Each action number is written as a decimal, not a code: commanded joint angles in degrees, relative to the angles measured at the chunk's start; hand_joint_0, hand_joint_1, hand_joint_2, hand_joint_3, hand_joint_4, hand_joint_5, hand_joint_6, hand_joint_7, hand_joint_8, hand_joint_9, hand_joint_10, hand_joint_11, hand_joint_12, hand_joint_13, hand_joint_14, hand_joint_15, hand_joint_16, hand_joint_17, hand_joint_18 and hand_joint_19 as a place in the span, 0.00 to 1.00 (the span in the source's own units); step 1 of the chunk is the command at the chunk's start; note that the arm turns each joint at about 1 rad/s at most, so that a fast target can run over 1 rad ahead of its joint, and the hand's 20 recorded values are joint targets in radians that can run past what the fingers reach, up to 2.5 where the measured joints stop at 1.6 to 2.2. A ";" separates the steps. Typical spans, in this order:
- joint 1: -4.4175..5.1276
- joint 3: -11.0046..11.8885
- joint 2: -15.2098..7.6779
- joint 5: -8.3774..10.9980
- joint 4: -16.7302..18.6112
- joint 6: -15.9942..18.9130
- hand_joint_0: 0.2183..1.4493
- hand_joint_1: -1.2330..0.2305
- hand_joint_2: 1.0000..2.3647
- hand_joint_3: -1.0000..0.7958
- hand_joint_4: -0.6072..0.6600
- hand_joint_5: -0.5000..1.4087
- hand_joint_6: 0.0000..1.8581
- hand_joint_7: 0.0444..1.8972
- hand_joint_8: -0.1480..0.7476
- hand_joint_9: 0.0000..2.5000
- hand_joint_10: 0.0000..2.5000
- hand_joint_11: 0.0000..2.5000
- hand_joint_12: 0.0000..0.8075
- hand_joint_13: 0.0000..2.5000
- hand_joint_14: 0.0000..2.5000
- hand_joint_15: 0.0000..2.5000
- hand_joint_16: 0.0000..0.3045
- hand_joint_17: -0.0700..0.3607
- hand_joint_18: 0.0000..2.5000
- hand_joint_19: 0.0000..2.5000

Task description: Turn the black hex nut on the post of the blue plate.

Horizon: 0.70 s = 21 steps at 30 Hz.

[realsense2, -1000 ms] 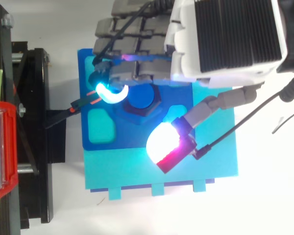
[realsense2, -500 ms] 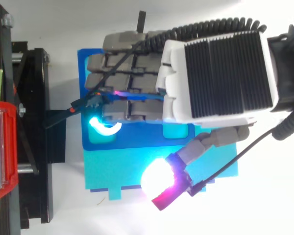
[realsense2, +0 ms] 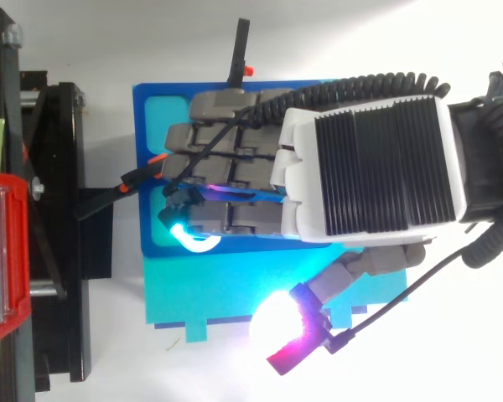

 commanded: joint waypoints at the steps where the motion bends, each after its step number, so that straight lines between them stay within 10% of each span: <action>1: -0.15 -0.02 -0.08 -0.08 -0.43 0.00 0.21 0.65 0.00 0.28 0.69 0.17 0.27 0.44 0.50 0.16 0.00 0.00 0.51 0.13 0.00 0.02 0.17 0.44 0.08 0.08; 21: -1.82 -0.02 -0.08 -1.05 0.09 -1.94 0.21 0.65 0.00 0.28 0.68 0.17 0.27 0.44 0.51 0.16 0.00 0.00 0.51 0.13 0.00 0.02 0.17 0.44 0.09 0.08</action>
